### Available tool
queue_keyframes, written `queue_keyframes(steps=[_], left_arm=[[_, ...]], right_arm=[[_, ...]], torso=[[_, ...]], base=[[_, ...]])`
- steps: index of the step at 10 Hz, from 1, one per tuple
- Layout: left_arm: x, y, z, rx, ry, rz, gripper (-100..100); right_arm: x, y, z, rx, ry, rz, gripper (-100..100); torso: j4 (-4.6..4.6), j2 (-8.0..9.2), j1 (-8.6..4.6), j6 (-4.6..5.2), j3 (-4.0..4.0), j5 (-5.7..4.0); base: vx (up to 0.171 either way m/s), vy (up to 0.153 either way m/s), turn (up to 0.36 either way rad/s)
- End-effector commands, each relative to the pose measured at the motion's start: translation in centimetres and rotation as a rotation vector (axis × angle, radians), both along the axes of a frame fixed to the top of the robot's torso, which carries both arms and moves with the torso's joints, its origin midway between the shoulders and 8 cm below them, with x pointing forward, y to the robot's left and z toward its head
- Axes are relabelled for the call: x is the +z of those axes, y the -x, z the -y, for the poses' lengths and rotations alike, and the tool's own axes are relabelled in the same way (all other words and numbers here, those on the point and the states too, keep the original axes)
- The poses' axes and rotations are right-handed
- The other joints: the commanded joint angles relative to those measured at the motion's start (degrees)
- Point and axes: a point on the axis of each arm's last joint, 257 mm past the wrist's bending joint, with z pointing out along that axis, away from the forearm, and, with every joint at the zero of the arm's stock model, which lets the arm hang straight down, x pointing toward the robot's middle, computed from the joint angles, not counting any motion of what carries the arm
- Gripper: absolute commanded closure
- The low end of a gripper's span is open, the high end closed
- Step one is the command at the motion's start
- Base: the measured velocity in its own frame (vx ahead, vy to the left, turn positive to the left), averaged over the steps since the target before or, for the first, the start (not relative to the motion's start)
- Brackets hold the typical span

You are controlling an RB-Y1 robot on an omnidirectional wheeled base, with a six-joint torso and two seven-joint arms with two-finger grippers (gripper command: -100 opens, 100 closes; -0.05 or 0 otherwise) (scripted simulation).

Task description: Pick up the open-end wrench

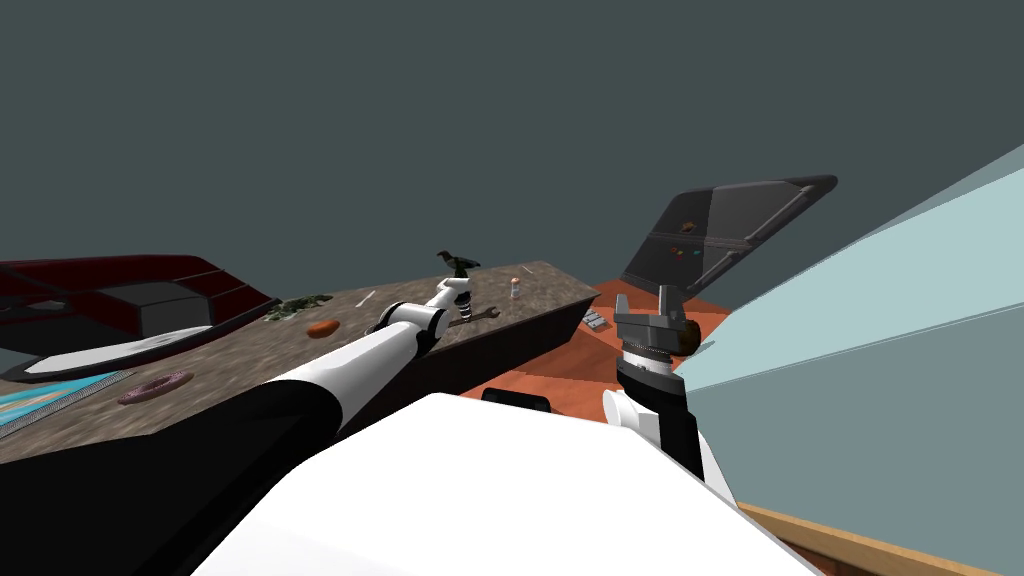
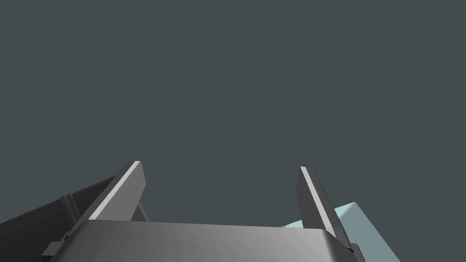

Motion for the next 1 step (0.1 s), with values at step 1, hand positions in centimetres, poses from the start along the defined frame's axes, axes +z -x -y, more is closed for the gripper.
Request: queue_keyframes(steps=[1], left_arm=[[0.0,0.0,0.0,0.0,0.0,0.0,0]], right_arm=[[0.0,0.0,0.0,0.0,0.0,0.0,0]], torso=[[0.0,0.0,0.0,0.0,0.0,0.0]], base=[[0.0,0.0,0.0]])
